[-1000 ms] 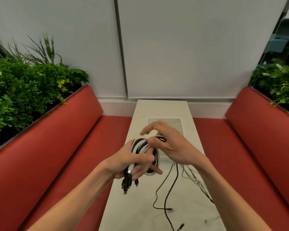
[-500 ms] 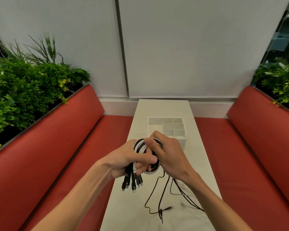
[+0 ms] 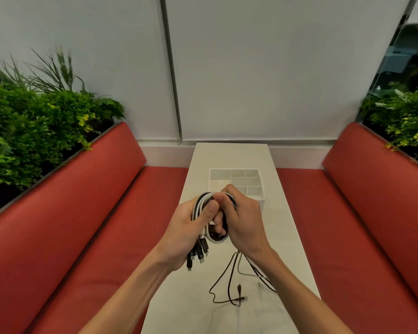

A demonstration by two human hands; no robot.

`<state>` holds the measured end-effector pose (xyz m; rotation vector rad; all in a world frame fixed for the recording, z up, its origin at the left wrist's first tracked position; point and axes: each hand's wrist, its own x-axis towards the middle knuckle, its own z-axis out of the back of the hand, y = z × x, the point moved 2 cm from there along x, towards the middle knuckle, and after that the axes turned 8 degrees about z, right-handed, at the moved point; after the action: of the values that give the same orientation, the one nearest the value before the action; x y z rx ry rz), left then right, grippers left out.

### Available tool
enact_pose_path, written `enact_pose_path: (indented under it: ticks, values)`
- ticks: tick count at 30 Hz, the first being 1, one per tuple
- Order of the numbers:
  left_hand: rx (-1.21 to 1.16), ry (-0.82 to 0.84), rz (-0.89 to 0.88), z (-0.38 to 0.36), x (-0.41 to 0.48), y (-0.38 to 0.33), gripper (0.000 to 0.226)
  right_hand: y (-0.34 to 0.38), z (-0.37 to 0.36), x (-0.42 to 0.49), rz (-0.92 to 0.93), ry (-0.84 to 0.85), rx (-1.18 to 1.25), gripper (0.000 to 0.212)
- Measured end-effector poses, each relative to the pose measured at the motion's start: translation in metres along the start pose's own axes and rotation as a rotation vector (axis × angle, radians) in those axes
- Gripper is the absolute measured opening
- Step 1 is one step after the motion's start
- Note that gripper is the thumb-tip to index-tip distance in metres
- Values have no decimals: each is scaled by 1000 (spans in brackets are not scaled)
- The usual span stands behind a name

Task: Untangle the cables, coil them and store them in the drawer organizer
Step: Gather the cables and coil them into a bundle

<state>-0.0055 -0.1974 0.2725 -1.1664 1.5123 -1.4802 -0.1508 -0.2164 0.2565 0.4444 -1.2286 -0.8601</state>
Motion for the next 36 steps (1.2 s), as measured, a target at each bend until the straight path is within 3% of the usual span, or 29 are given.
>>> enact_pose_path:
  ticks: [3,6,11,14,18,23,24,26,31,33,36]
  values:
    - [16,0,24,-1,1,0,44,-5,-1,-1,-14,6,-13,40]
    - [8,-4,55,0,0,-3,35,-10,4,4,-16,37,-36,54]
    - [-10,6,86,12,-2,-5,36,-17,20,3,-117,306,-84,64]
    - [-46,-12,80,19,-7,-6,40,-19,29,-5,-344,494,274,69]
    - [-130,-61,55,33,-6,-18,36,-34,36,-27,-518,671,818,46]
    - [-137,-78,53,32,-4,-22,34,-41,40,-36,-557,704,988,36]
    - [-133,-85,50,32,-3,-22,35,-42,45,-33,-552,666,903,34]
    - [-127,-94,63,35,-2,-21,35,-43,53,-23,-394,525,487,30]
    - [-180,-64,184,38,0,-10,38,-34,46,-13,94,-88,-597,19]
    - [-213,-58,191,31,1,-11,39,-39,32,-18,157,-143,-937,13]
    - [-340,-113,173,24,8,-19,36,-45,-4,-34,148,-41,-1069,11]
